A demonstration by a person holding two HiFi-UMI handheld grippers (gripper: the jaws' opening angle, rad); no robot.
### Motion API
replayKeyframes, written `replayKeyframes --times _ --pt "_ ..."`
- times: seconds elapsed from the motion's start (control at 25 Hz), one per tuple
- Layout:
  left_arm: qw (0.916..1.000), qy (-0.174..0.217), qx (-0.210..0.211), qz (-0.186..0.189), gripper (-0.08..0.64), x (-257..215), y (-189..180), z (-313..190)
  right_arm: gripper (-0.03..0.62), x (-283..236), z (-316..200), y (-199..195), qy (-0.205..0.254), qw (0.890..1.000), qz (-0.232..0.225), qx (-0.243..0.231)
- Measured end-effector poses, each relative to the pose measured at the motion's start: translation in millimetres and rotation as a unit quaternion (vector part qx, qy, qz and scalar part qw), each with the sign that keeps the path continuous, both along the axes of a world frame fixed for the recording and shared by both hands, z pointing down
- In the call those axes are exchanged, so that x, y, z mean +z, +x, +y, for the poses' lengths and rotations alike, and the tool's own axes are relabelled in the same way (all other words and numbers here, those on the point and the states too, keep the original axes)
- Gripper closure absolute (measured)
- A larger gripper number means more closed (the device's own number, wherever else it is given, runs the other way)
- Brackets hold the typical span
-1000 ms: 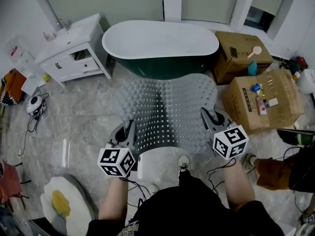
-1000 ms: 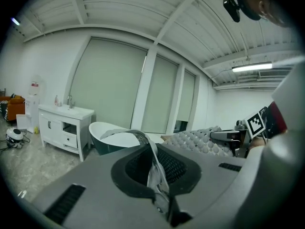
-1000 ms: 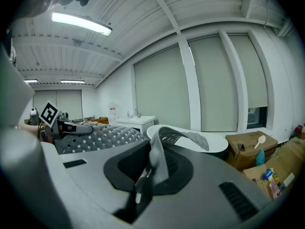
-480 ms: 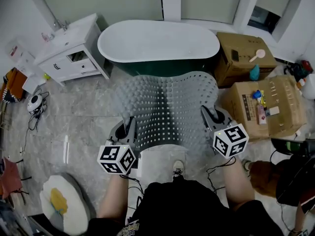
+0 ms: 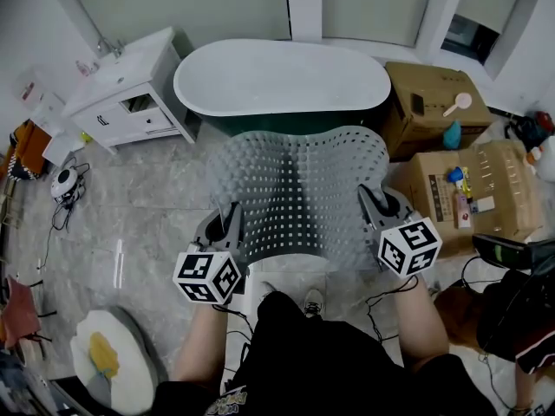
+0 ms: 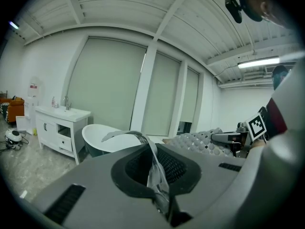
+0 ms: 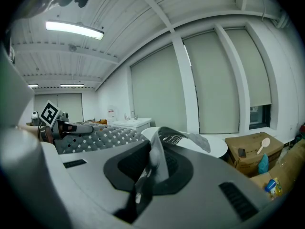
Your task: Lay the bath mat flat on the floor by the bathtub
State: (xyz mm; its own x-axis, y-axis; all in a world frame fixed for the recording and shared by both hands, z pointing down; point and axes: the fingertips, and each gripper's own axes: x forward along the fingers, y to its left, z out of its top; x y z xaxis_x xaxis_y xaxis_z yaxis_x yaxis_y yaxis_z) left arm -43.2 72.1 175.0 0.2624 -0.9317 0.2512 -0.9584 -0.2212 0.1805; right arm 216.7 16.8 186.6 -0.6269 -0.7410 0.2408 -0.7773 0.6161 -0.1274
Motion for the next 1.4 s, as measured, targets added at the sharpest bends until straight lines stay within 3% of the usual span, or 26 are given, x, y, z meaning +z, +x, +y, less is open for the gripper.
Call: replayKeyframes --times 0.48,1.04,1.4 --pt "0.9993 0.008 0.032 0.017 0.528 1 -32 -87 0.561 1 -70 -12 -0.003 0.999 0.017 0.046" --pt "0.9977 0.014 0.062 0.022 0.528 7 -122 -202 0.561 12 -170 -88 -0.018 0.995 0.029 0.098" --pt "0.9971 0.01 0.073 0.018 0.528 29 -169 -238 0.561 31 -200 -126 -0.025 0.992 0.042 0.119"
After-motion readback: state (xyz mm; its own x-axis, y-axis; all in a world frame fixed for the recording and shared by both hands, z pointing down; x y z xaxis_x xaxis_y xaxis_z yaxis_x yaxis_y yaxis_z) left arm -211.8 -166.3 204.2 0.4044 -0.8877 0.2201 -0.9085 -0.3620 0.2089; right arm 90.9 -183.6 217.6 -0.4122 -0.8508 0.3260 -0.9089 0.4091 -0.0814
